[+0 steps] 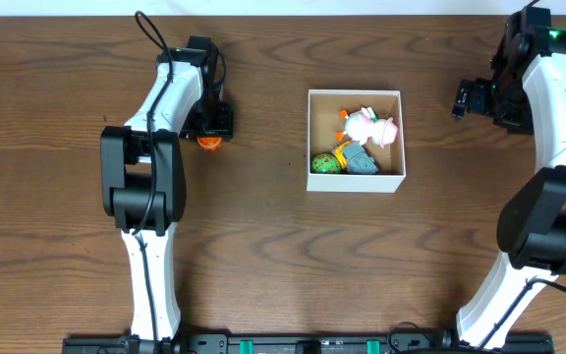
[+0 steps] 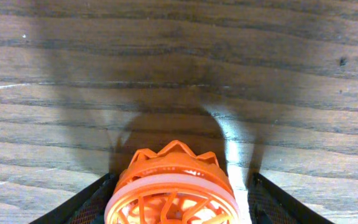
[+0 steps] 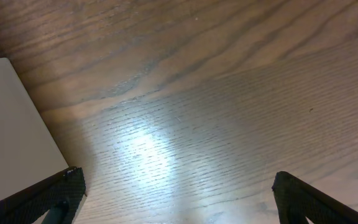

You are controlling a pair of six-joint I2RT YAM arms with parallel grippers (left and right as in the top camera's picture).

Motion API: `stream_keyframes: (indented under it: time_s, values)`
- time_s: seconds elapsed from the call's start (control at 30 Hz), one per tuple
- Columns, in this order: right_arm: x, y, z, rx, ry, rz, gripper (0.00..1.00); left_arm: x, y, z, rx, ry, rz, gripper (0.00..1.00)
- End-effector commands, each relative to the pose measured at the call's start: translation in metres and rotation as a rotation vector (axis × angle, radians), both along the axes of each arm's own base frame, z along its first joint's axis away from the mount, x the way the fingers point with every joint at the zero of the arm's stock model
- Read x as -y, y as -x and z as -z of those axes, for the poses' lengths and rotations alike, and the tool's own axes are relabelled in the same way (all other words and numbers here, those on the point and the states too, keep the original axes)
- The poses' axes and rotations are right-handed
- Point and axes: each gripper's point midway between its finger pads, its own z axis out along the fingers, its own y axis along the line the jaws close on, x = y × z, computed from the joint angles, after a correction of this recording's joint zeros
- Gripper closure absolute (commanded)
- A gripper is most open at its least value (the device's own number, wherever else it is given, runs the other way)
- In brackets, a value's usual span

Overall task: Pack container
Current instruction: 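Lower the left gripper and grasp the orange toy, then carry the orange toy into the white box and release it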

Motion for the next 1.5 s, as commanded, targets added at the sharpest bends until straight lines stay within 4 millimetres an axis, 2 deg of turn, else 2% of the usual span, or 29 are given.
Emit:
stream_keyframes:
  time_s: [0.0, 0.2, 0.53, 0.7, 1.0, 1.27, 1.47]
  values:
    - [0.003, 0.001, -0.003, 0.007, 0.004, 0.017, 0.01, 0.0, 0.004, 0.001, -0.017, 0.009, 0.007, 0.35]
    - [0.003, 0.001, -0.003, 0.007, 0.004, 0.017, 0.01, -0.001, 0.004, 0.001, -0.015, 0.002, 0.007, 0.41]
    - [0.003, 0.002, -0.003, 0.006, 0.004, 0.016, 0.01, -0.004, 0.001, 0.001, -0.003, -0.013, 0.019, 0.43]
    - [0.003, 0.001, -0.003, 0.007, 0.004, 0.016, 0.01, -0.005, 0.001, 0.001, -0.001, -0.019, 0.023, 0.51]
    - [0.003, 0.002, -0.003, 0.006, 0.003, 0.017, 0.01, -0.004, 0.002, -0.002, -0.007, -0.02, 0.024, 0.51]
    - [0.003, 0.001, -0.003, 0.007, 0.004, 0.017, 0.01, 0.01, -0.001, -0.025, 0.025, -0.016, 0.085, 0.51]
    - [0.003, 0.001, -0.003, 0.007, 0.004, 0.017, 0.01, 0.036, -0.003, -0.056, 0.104, -0.004, 0.144, 0.51]
